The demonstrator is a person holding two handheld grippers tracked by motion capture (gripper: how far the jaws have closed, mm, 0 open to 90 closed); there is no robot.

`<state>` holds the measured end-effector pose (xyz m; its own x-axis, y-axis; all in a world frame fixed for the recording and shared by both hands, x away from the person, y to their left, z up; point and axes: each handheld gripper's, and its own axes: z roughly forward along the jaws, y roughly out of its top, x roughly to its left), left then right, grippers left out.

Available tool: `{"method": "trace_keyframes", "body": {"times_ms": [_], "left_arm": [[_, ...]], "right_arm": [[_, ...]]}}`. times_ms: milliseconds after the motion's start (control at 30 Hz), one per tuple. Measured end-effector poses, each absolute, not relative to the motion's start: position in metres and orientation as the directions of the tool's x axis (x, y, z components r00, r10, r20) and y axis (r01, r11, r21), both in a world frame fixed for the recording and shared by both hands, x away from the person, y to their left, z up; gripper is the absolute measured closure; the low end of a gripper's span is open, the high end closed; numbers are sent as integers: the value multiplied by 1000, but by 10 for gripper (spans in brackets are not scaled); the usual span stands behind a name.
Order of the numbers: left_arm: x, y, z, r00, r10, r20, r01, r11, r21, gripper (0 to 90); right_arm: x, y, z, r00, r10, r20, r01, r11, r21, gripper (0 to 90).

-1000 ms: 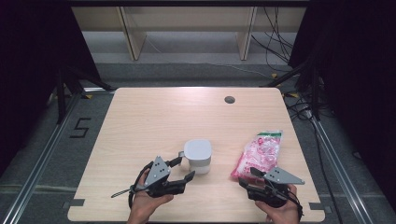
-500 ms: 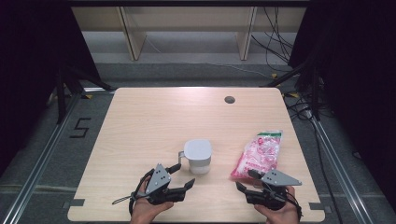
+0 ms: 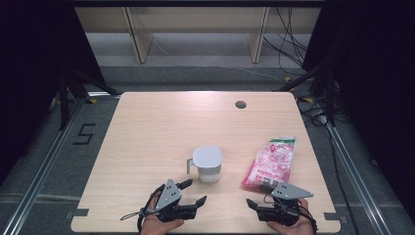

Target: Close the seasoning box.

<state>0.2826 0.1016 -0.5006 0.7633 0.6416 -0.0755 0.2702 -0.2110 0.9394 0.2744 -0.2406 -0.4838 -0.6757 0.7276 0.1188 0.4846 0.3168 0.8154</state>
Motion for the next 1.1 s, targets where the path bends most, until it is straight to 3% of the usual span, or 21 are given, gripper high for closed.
{"method": "trace_keyframes", "body": {"times_ms": [367, 467, 767, 1100], "left_arm": [[273, 104, -506, 762, 641, -91, 291, -214, 932, 277], [270, 103, -508, 770, 632, -94, 291, -215, 932, 269], [264, 95, -515, 782, 617, -83, 298, -254, 920, 262], [266, 101, -519, 773, 627, -100, 321, -250, 914, 256]], "right_arm": [[268, -243, -489, -685, 722, 93, 485, 357, 799, 285], [264, -242, -491, -676, 725, 131, 524, 349, 777, 275], [256, -249, -495, -684, 719, 124, 521, 362, 773, 187], [249, -248, -498, -684, 725, 82, 511, 397, 762, 195]]}}
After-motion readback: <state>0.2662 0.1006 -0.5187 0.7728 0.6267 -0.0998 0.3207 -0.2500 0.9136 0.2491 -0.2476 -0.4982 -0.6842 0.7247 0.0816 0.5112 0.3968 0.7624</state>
